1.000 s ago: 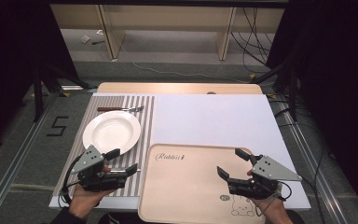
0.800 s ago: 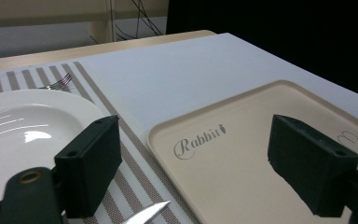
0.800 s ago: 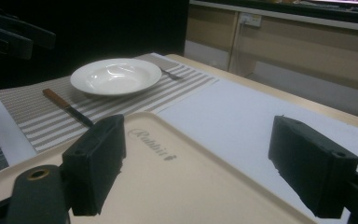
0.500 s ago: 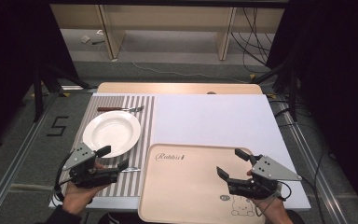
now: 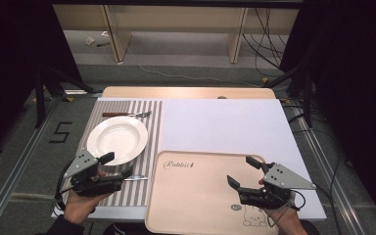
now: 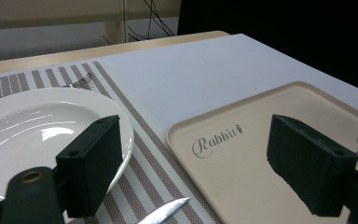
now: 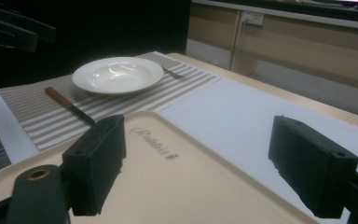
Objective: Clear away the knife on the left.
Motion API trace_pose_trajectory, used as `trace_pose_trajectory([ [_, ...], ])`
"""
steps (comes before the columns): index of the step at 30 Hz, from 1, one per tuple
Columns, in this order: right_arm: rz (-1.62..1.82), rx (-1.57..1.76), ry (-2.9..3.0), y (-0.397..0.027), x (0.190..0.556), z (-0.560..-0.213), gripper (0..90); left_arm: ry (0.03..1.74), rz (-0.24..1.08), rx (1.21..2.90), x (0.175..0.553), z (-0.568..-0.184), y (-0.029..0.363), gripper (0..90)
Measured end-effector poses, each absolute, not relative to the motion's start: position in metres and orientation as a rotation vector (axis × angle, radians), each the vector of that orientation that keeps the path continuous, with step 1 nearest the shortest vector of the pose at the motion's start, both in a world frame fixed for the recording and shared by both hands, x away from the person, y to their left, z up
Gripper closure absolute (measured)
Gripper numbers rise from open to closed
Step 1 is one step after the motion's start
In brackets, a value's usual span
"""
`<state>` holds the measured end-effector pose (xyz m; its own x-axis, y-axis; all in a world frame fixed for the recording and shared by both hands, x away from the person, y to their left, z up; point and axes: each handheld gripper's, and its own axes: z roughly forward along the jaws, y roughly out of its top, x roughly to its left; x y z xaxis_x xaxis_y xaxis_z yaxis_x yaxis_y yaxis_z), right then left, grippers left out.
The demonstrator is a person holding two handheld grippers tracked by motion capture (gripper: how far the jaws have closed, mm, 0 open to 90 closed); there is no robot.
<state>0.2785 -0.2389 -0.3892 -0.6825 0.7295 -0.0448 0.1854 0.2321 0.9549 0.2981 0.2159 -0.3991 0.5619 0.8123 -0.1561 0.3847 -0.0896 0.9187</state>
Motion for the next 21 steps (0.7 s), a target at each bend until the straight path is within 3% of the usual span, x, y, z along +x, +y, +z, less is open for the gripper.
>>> trace_pose_trajectory([
  [21, 1.464, 0.837, 2.020, -0.239, 0.279, -0.389, 20.0, 1.070, 0.502, 1.811, 0.308, -0.405, 0.238, 17.6],
])
